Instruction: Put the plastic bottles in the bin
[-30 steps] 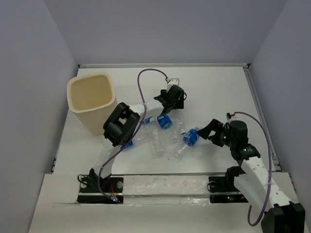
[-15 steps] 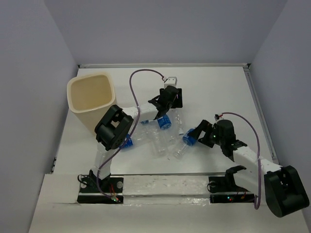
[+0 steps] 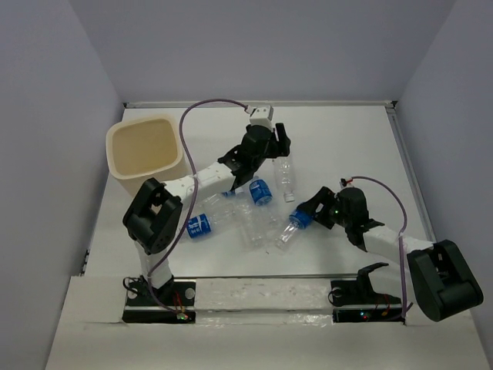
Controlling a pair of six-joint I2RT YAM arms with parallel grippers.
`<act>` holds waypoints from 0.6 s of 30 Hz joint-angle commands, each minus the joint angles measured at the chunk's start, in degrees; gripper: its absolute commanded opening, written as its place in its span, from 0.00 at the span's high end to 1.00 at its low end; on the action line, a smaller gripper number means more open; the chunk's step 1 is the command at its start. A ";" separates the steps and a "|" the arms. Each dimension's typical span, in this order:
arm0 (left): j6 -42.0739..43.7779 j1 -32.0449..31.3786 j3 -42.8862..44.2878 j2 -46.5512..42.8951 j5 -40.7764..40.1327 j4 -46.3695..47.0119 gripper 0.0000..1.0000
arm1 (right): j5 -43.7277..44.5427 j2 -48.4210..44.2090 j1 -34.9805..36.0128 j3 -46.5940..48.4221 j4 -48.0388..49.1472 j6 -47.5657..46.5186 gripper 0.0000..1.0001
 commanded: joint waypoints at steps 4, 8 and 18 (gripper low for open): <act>2.64 0.76 2.44 -14.00 -4.11 4.08 0.51 | 2.18 1.95 0.59 -0.89 6.87 2.14 0.40; 1.86 3.30 3.95 -21.48 -5.27 -1.11 0.51 | 4.02 -3.13 0.59 -2.04 5.74 2.32 0.46; 4.03 21.76 3.33 -40.65 -13.59 -14.91 0.55 | 6.31 -28.62 0.59 -0.99 -7.18 -0.58 0.48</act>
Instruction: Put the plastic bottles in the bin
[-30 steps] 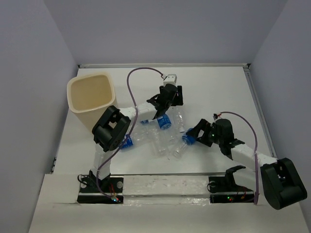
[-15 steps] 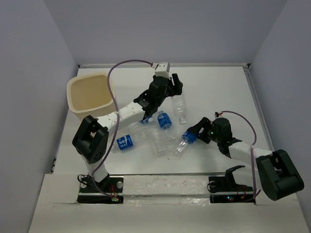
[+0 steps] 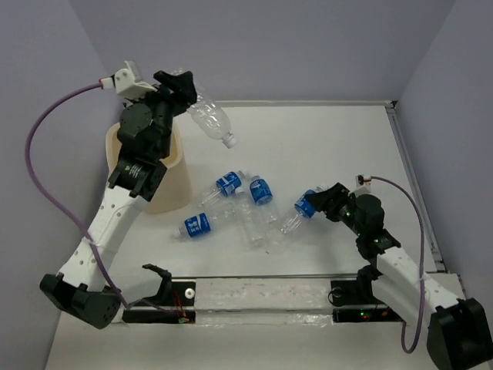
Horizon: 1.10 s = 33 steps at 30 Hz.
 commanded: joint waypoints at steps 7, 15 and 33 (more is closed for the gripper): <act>25.33 6.42 -6.59 -12.04 -41.90 8.86 0.53 | -0.47 -13.19 0.59 8.18 -10.36 -4.07 0.48; 42.49 12.39 -12.94 -7.40 -48.60 28.09 0.51 | -3.99 -11.62 1.12 15.12 -12.47 -7.06 0.51; 10.09 11.61 -10.04 -15.46 -12.86 -6.34 0.01 | 6.02 15.09 25.71 38.84 1.85 -17.15 0.51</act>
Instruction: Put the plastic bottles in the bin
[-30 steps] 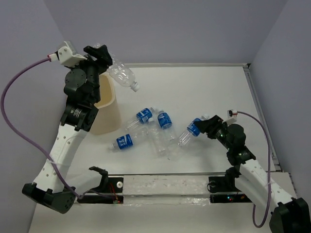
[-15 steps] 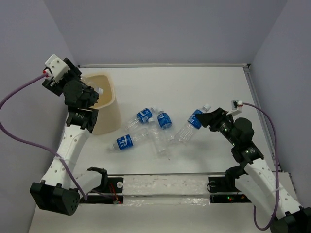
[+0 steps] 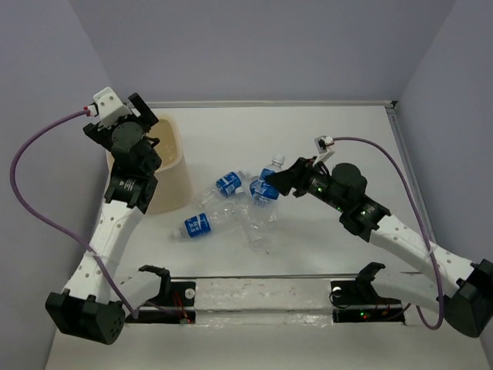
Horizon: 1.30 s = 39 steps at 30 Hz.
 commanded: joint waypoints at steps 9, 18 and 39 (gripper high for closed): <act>-21.43 -0.56 -5.32 -32.89 43.59 -21.96 0.01 | 6.01 28.17 13.52 41.43 4.47 -17.77 0.51; -22.69 -0.56 -7.28 -45.94 48.47 -23.62 0.01 | 5.66 50.58 15.11 73.10 -0.37 -20.51 0.52; -22.06 -6.45 -14.40 -47.18 56.00 -26.62 0.01 | 6.80 65.83 17.31 88.66 -8.20 -30.97 0.11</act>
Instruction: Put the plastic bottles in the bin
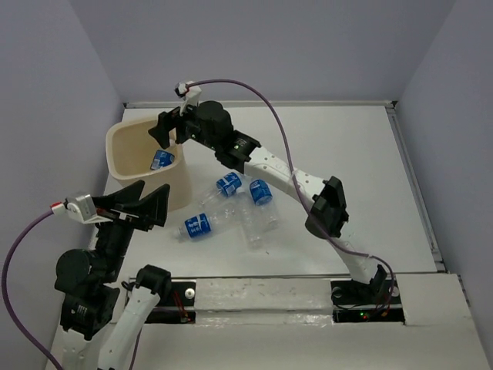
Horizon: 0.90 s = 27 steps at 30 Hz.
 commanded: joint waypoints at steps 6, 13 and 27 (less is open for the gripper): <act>-5.08 -0.16 -8.46 11.13 24.21 10.68 0.01 | 6.45 -34.28 -2.33 -42.00 5.41 -2.39 0.34; -8.95 -1.82 -13.74 19.04 22.22 17.64 0.01 | 5.15 -54.59 -13.75 -70.98 3.93 6.58 0.65; -14.05 -16.33 -18.40 22.91 -4.08 1.91 0.02 | 0.31 -44.78 -15.43 -74.26 -13.04 0.26 0.16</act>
